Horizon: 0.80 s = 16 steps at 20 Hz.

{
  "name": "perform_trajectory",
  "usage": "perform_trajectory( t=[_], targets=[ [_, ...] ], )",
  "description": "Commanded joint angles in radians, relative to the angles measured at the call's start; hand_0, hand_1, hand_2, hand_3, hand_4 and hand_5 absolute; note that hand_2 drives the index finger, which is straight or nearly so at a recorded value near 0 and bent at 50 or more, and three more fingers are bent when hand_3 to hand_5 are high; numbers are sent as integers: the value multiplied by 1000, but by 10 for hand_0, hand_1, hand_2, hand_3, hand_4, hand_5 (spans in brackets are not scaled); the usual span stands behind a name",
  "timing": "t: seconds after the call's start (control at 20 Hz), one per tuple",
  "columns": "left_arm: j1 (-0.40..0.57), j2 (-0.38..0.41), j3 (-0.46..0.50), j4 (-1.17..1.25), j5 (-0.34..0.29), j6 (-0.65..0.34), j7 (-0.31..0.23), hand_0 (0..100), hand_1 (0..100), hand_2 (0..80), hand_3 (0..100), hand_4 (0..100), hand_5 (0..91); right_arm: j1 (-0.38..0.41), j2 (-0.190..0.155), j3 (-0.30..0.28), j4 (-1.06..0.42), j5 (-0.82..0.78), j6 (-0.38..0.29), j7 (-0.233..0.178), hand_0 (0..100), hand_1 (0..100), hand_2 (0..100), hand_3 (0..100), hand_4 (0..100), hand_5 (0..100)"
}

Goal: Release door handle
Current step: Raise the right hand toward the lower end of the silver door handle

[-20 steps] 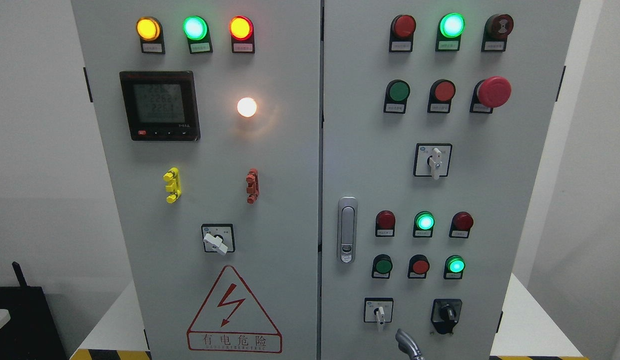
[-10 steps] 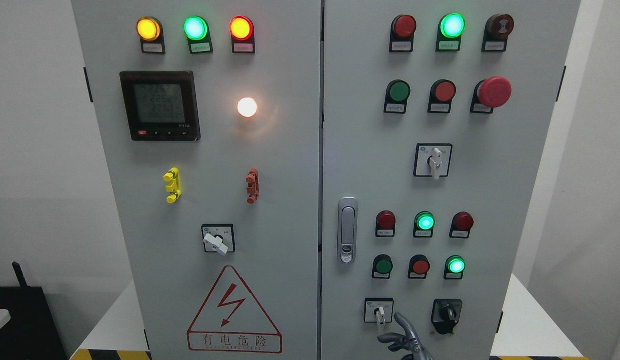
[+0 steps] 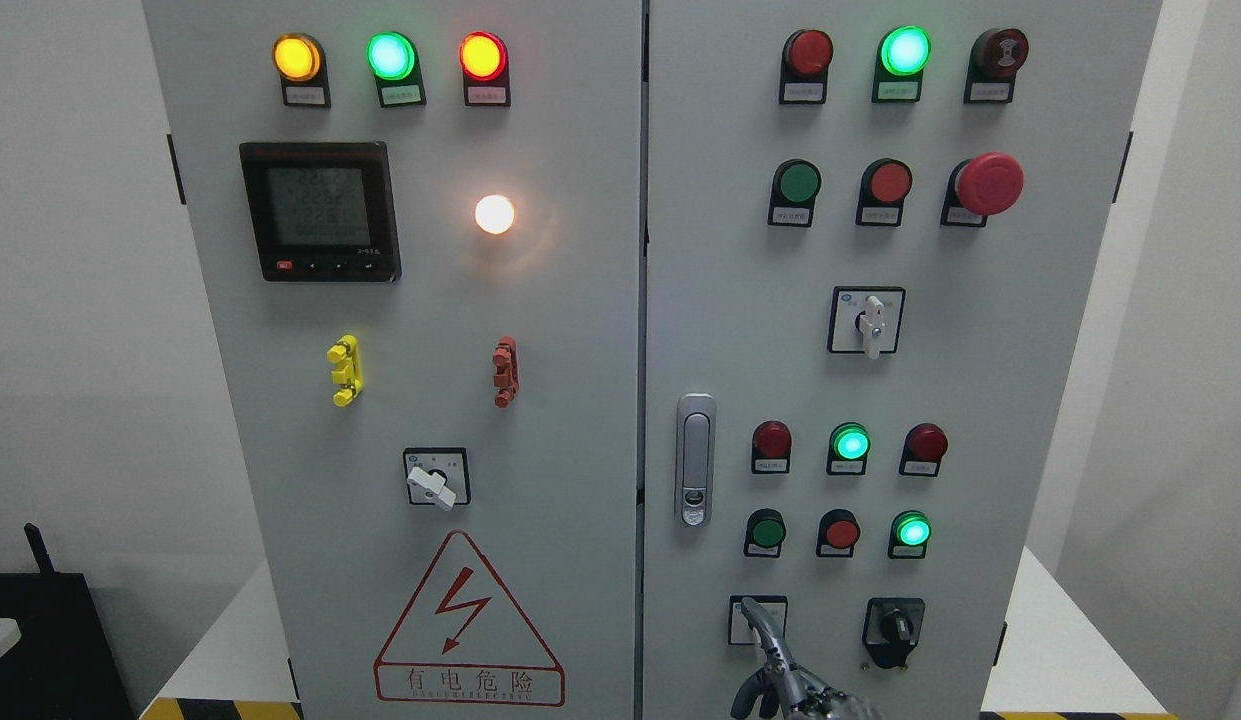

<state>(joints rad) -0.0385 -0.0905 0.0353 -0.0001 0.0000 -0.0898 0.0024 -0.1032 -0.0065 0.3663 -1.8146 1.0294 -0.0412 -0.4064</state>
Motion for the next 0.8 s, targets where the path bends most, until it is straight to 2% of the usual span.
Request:
perform_trajectory(
  t=[0.0, 0.25, 0.45, 0.6, 0.75],
  targets=[
    [0, 0, 0, -9, -28, -1, 1, 120, 389, 0, 0, 0, 0, -69, 28, 22, 52, 135, 59, 37, 403, 455, 0, 1000, 1000, 997],
    [0, 0, 0, -9, -28, -1, 1, 120, 389, 0, 0, 0, 0, -102, 29, 22, 63, 231, 66, 47, 391, 443, 1, 1000, 1000, 1000],
    [0, 0, 0, -9, -28, -1, 1, 120, 389, 0, 0, 0, 0, -110, 31, 20, 63, 253, 90, 93, 391, 438, 16, 1000, 1000, 1000],
    [0, 0, 0, -9, -28, -1, 1, 120, 389, 0, 0, 0, 0, -119, 31, 22, 63, 264, 96, 103, 393, 432, 28, 1000, 1000, 1000],
    [0, 0, 0, -9, -28, -1, 1, 120, 389, 0, 0, 0, 0, -124, 31, 20, 63, 290, 119, 152, 396, 427, 37, 1000, 1000, 1000]
  ],
)
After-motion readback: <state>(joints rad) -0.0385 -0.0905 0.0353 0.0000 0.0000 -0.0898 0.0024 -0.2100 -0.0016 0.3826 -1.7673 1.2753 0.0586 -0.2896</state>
